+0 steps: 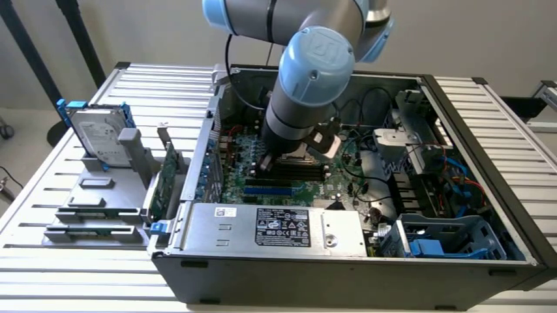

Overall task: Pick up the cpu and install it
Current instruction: 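Install the second cpu locking lever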

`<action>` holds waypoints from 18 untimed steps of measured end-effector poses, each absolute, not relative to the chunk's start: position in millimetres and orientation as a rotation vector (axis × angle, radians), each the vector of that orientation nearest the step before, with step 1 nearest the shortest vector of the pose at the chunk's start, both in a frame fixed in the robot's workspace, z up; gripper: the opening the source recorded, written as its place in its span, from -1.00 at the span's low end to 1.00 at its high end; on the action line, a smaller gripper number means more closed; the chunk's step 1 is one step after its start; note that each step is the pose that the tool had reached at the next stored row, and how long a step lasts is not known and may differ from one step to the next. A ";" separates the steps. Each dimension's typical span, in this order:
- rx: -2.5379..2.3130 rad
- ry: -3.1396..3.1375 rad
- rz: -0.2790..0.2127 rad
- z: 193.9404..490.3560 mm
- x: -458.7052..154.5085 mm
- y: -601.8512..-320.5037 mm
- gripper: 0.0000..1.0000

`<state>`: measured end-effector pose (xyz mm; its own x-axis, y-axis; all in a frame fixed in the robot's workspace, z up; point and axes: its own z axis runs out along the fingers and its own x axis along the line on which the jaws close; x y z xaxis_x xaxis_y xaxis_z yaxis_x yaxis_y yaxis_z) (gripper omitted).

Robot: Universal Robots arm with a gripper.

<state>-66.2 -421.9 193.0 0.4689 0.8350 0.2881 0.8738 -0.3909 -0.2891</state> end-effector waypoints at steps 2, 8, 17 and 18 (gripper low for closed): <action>-2.323 -1.432 -0.134 197.3 -66.2 -421.8 -0.79; -2.323 -1.432 -0.134 204.5 -66.3 -421.8 -0.79; -2.325 -1.433 -0.135 203.6 -66.6 -420.8 -0.79; -2.325 -1.434 -0.136 203.0 -66.6 -420.5 -0.79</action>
<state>-66.6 -420.5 203.0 0.4682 0.8353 0.2882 0.8745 -0.3914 -0.2864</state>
